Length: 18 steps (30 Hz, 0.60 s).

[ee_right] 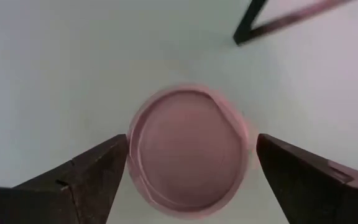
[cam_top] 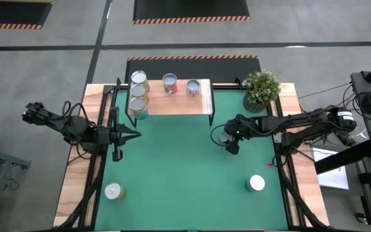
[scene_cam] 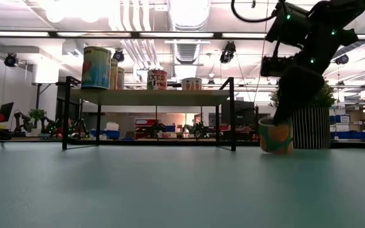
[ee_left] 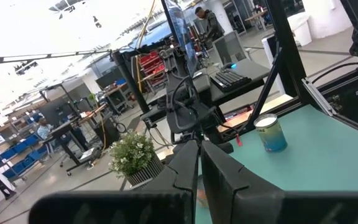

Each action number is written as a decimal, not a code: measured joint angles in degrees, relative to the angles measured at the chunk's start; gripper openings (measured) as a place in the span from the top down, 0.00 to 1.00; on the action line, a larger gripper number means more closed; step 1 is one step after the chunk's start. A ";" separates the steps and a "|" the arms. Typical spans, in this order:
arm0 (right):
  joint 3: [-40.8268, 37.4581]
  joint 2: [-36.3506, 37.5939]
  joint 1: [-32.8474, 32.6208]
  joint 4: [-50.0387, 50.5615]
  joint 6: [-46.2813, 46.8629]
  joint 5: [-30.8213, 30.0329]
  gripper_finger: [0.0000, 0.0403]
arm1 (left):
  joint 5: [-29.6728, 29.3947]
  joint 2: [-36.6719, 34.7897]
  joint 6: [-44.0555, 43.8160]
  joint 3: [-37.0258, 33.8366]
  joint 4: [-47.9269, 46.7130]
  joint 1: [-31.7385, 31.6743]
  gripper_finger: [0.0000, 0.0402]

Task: Pick and place cans onto a shelf
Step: Put the small canned oranges on the shelf

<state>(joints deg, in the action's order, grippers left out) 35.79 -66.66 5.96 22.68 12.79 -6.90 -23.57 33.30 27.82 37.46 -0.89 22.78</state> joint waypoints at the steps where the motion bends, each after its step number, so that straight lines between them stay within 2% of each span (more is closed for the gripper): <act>1: -0.06 -0.43 0.04 0.18 0.05 -0.09 0.14 | 0.00 0.00 -0.01 -0.01 -0.11 0.01 0.99; 7: 0.05 -1.67 0.04 -0.21 -0.37 -0.39 0.15 | 0.00 0.00 -0.23 -0.01 -0.10 0.01 0.99; 18: 1.58 1.37 1.11 1.28 -0.94 -0.94 0.15 | 0.00 0.00 -0.86 -0.03 -0.04 -0.01 0.99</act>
<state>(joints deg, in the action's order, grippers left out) 37.37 -65.29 7.07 23.97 11.85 -7.84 -23.57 33.30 26.96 37.43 -0.93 22.77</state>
